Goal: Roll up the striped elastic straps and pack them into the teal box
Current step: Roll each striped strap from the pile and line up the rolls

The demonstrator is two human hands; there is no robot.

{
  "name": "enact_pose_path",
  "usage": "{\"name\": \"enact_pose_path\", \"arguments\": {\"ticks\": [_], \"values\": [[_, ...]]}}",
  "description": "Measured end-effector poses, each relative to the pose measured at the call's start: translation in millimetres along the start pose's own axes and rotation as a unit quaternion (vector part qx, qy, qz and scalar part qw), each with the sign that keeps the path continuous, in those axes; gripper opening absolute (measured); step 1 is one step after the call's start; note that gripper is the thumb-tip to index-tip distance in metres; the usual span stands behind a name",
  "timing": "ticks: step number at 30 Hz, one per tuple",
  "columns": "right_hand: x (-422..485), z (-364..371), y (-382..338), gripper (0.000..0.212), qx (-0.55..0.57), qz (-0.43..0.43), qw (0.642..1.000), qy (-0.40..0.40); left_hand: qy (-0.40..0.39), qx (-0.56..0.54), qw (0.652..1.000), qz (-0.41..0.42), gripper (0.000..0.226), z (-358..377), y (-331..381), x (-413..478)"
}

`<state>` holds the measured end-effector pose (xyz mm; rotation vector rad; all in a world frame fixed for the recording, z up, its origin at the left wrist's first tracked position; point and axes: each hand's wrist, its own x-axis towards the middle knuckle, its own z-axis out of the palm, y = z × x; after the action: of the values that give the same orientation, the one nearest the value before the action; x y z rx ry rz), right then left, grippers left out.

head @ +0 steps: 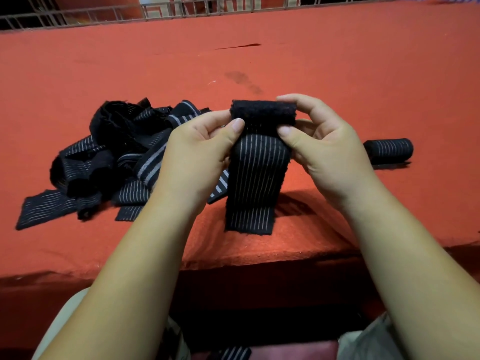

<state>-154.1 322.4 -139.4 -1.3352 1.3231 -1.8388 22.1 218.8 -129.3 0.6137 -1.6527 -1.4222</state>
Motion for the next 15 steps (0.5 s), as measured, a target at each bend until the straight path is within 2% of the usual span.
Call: {"name": "enact_pose_path", "arguments": {"ticks": [3,6,13,15], "values": [[-0.5,2.8,1.1,0.027,0.024,0.011,1.0,-0.002,0.005,0.014,1.0,0.009,0.022,-1.7,0.4,-1.1],[-0.4,3.5,0.6,0.029,-0.018,-0.013,1.0,0.011,-0.003,0.025,1.0,0.009,0.023,-2.4,3.6,-2.2],[-0.6,4.4,0.8,0.027,-0.042,-0.031,0.999,0.005,-0.073,0.06,0.995,0.012,0.038,-3.6,11.9,-4.9],[-1.3,6.0,2.7,0.027,-0.043,-0.03,0.999,-0.001,-0.08,0.055,0.995,0.017,0.034,-2.9,9.9,-3.9]]}}
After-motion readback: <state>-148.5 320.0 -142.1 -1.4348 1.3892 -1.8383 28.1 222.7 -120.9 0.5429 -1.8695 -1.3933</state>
